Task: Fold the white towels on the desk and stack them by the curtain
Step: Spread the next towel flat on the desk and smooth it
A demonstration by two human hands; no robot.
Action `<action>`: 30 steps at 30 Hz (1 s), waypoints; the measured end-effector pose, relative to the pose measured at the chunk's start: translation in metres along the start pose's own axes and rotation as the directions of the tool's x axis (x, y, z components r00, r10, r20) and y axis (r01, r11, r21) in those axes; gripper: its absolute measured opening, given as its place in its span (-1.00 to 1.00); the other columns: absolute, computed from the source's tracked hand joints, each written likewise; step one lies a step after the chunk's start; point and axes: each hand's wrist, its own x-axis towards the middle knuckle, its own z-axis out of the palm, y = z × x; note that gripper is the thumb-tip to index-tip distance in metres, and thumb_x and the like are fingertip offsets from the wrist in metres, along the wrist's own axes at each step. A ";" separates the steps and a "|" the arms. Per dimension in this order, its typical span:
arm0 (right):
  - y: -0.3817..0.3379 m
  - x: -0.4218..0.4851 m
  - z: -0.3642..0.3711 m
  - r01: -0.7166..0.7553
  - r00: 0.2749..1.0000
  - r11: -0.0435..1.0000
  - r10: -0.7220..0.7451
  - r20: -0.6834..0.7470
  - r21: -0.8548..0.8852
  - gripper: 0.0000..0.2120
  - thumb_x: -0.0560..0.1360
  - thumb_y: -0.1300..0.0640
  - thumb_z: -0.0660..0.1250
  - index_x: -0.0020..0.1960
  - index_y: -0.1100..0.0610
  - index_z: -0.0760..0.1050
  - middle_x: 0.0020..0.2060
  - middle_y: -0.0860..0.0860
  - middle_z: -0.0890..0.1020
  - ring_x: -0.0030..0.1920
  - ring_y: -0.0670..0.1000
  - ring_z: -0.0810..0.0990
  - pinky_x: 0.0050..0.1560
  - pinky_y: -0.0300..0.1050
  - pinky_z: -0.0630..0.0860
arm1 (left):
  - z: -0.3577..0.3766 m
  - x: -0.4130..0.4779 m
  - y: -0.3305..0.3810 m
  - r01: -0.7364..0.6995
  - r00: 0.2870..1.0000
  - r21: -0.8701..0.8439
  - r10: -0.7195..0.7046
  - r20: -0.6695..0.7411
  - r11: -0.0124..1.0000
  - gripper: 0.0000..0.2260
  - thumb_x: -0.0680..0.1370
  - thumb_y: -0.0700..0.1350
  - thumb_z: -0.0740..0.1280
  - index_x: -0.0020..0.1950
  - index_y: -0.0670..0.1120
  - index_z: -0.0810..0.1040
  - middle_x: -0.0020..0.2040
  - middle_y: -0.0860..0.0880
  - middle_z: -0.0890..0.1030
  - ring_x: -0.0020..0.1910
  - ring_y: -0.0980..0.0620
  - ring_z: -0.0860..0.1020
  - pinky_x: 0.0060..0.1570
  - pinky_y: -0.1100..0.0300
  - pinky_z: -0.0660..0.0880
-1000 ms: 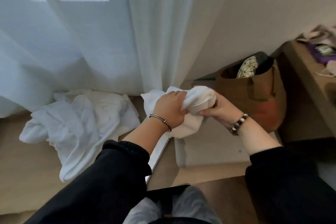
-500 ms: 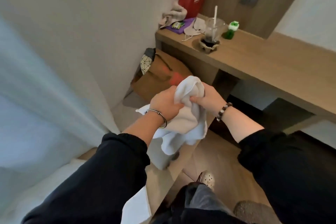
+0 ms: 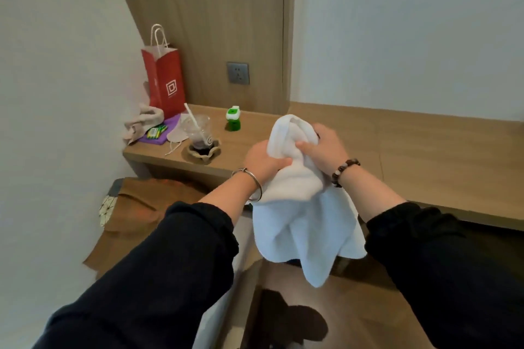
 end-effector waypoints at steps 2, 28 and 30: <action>0.002 0.025 -0.029 0.012 0.999 0.997 -0.015 -0.032 -0.074 -0.88 0.45 0.17 0.37 -0.04 0.12 0.47 -0.15 0.02 0.55 -0.12 0.06 0.51 -0.17 -0.15 0.35 | 0.015 0.026 0.023 0.007 1.000 -0.118 -0.005 0.013 0.993 -0.80 0.45 -0.20 0.43 0.04 -0.06 0.55 -0.08 0.00 0.60 -0.17 0.08 0.53 -0.27 0.33 0.42; 0.268 0.246 -0.160 -0.347 0.826 0.625 0.557 0.088 -0.699 -0.21 0.49 -0.24 0.25 0.55 0.08 0.01 0.51 0.13 0.12 0.46 0.20 0.17 0.40 0.15 0.22 | 0.255 0.383 0.019 -0.277 0.901 0.411 0.085 0.426 0.869 -0.40 0.55 -0.04 0.29 0.54 -0.03 0.12 0.52 -0.12 0.16 0.46 -0.15 0.18 0.37 0.06 0.15; 0.307 0.231 -0.152 -0.385 0.719 0.584 0.675 0.164 -0.715 -0.02 0.38 -0.38 0.28 0.56 -0.02 -0.17 0.54 0.09 -0.05 0.50 0.20 0.04 0.42 0.22 0.16 | 0.281 0.383 0.014 -0.319 0.829 0.453 0.013 0.559 0.832 -0.32 0.56 0.06 0.24 0.57 0.03 -0.07 0.57 -0.09 0.01 0.52 -0.14 0.04 0.44 -0.06 0.09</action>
